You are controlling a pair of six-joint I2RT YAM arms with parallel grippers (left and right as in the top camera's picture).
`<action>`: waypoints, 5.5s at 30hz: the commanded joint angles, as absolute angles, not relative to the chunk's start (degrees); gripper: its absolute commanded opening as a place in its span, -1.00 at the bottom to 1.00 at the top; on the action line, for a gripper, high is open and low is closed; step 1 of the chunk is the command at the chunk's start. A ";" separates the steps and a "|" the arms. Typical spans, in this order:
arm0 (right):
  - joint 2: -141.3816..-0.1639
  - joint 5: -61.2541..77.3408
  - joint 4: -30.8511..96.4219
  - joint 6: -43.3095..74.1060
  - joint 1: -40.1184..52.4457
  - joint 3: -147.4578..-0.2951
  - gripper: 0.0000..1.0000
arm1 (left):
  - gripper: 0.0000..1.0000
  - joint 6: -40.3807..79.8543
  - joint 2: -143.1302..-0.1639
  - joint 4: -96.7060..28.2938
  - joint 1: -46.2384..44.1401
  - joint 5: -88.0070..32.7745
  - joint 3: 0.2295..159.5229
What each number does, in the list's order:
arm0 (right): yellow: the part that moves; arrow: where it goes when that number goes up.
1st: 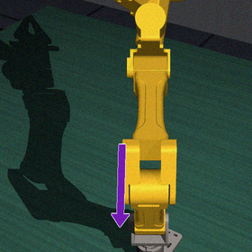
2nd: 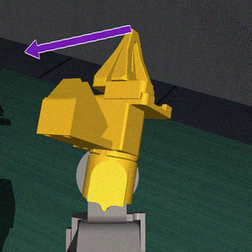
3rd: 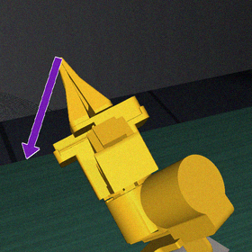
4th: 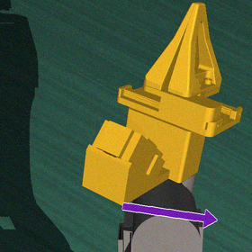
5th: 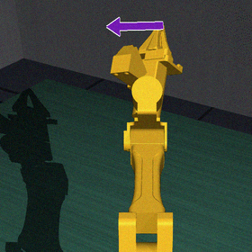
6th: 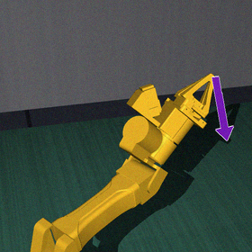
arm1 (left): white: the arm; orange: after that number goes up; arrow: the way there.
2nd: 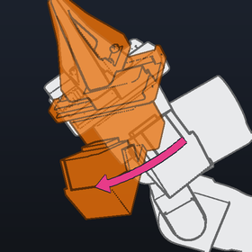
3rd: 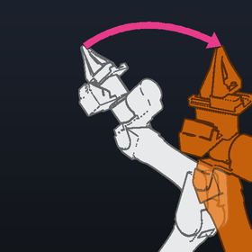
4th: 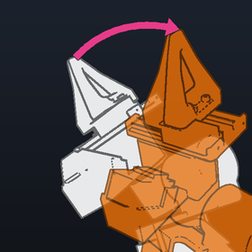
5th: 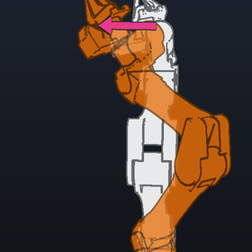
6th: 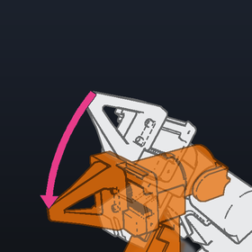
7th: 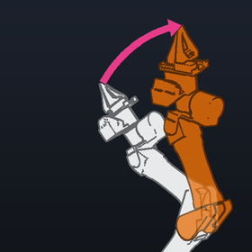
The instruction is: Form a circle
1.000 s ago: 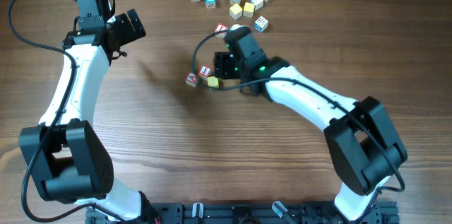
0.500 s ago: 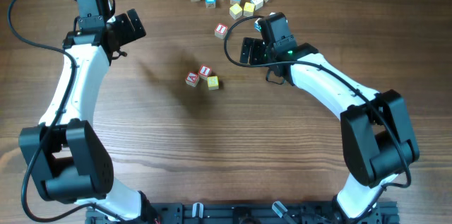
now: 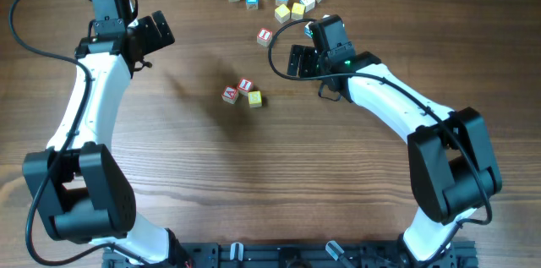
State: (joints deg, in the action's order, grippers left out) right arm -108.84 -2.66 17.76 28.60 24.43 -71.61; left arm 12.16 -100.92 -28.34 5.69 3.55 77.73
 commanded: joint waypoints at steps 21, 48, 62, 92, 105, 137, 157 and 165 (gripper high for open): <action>-108.01 -3.44 17.61 28.53 24.56 -71.66 0.99 | 1.00 12.69 -100.40 -28.34 5.76 3.53 78.02; -108.01 -3.44 17.61 28.51 24.56 -71.66 0.99 | 1.00 12.69 -100.40 -28.34 5.76 3.51 78.02; -108.01 -3.44 10.76 28.53 24.56 -71.66 0.99 | 1.00 12.69 -100.40 -28.34 5.76 3.53 78.02; -105.95 6.48 25.34 20.97 24.12 -90.41 -0.91 | 1.00 12.69 -100.40 -28.36 5.76 3.53 78.02; -107.55 -11.62 23.70 19.57 24.12 -89.17 -0.91 | 1.00 12.69 -100.40 -28.36 5.76 3.53 78.02; -129.93 1.34 9.80 -1.61 18.72 -89.14 0.74 | 1.00 12.69 -100.40 -28.36 5.76 3.53 78.02; -130.56 1.37 7.51 -8.88 18.68 -89.14 -0.47 | 1.00 12.69 -100.40 -28.36 5.76 3.51 78.02; -120.55 1.43 12.69 -8.27 18.68 -89.14 -0.60 | 1.00 12.69 -100.40 -28.36 5.76 3.51 78.02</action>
State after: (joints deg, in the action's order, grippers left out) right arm -127.26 0.62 10.63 -8.69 18.70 -89.30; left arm 12.16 -100.92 -28.34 5.69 3.55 77.73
